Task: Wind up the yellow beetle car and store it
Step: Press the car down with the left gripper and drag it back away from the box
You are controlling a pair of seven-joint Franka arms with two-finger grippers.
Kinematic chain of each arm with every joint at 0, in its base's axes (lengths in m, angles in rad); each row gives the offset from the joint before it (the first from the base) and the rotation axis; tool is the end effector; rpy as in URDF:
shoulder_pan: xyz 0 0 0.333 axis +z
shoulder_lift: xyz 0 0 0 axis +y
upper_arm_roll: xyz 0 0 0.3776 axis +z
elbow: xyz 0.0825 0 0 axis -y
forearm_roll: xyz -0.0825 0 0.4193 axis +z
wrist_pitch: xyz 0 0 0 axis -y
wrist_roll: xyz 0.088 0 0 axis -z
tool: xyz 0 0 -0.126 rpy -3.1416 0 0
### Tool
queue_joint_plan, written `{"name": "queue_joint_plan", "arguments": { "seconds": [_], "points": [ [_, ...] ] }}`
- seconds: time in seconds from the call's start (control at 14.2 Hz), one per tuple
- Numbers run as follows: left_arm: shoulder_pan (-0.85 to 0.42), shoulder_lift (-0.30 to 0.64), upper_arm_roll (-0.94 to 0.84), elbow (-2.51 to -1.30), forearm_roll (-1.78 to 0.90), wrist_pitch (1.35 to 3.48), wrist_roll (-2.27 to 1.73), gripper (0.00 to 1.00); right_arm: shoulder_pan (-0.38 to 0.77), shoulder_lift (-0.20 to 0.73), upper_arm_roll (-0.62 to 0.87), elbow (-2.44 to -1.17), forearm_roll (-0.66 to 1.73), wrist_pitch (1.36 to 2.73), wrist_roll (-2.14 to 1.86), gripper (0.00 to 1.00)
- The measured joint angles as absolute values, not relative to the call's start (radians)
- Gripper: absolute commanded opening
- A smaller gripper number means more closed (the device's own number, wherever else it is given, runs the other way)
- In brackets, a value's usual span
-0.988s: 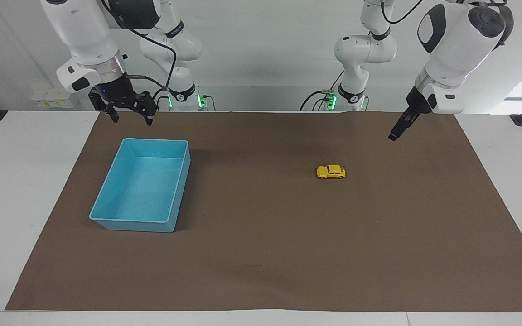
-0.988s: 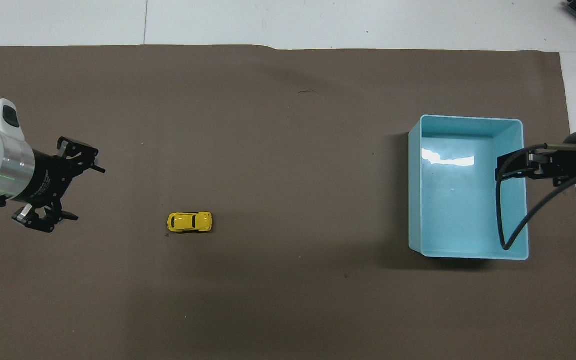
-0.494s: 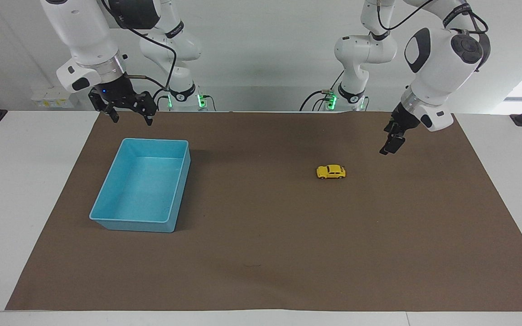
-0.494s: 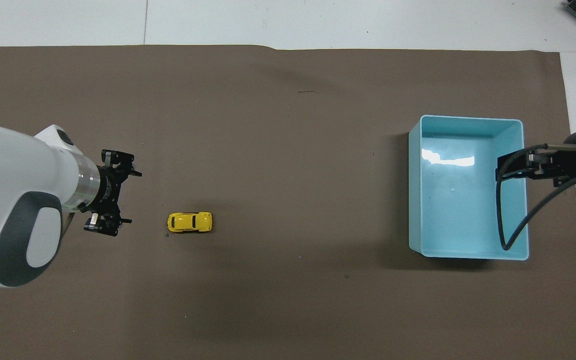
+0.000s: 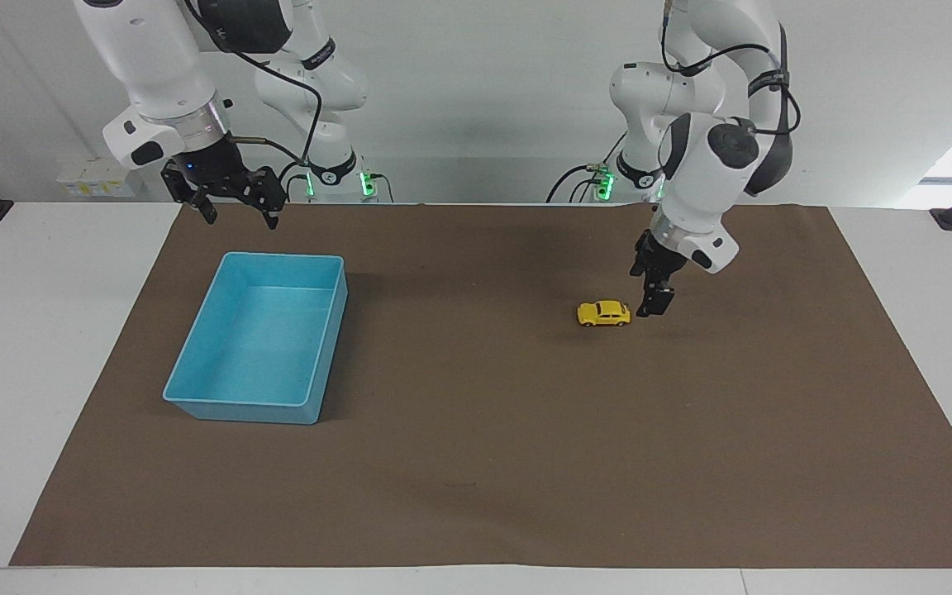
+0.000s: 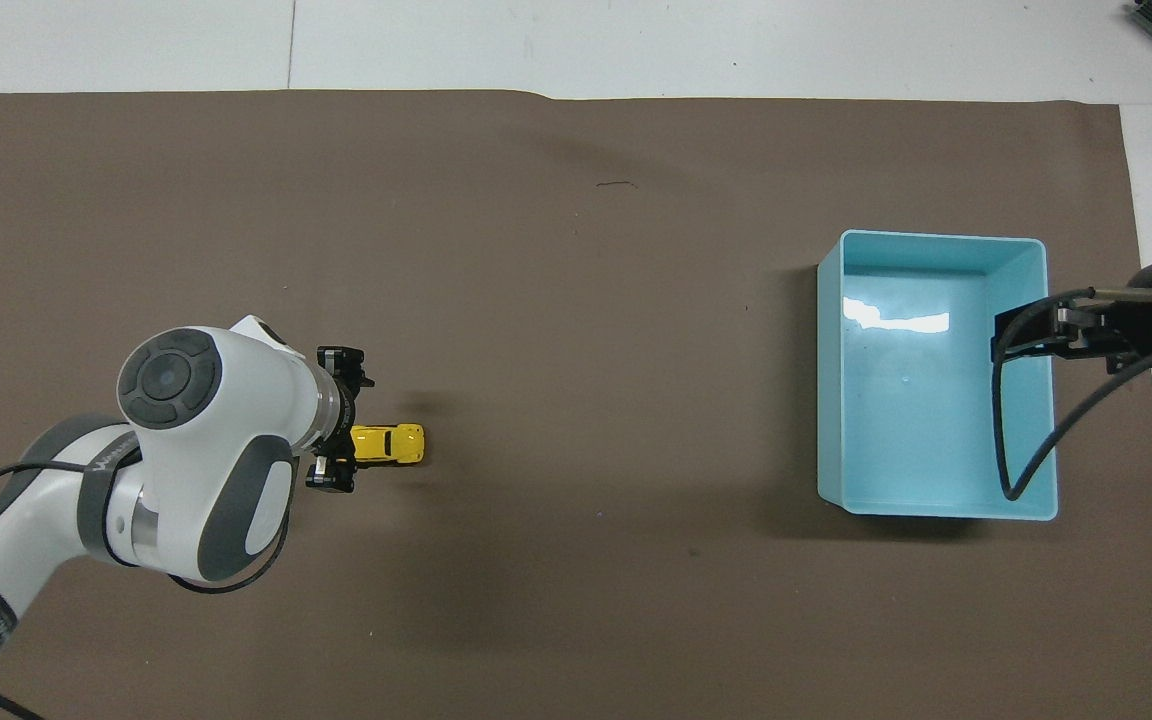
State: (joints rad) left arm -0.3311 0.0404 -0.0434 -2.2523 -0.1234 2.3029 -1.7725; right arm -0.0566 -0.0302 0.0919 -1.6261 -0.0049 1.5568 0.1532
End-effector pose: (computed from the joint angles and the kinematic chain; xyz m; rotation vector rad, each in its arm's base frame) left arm 0.5163 -0.2074 0.3669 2.2784 2.0807 -0.1200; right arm 0.5750 0.0206 0.6555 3.1242 -0.1845 -0.0600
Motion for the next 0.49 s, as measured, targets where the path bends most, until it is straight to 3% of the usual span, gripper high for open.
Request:
{"name": "queue_joint_plan", "arguments": {
  "seconds": [0.42,0.49],
  "points": [
    [-0.333,0.065,-0.038,-2.283,-0.123,2.353,-1.785,1.0,-0.057,-0.03,0.092,-1.626,-0.005,1.557,0.153,1.0],
    [-0.333,0.065,-0.038,-2.293,-0.123,2.367,-1.787,0.82,-0.057,-0.03,0.092,-1.626,-0.005,1.557,0.153,1.0]
  ]
}}
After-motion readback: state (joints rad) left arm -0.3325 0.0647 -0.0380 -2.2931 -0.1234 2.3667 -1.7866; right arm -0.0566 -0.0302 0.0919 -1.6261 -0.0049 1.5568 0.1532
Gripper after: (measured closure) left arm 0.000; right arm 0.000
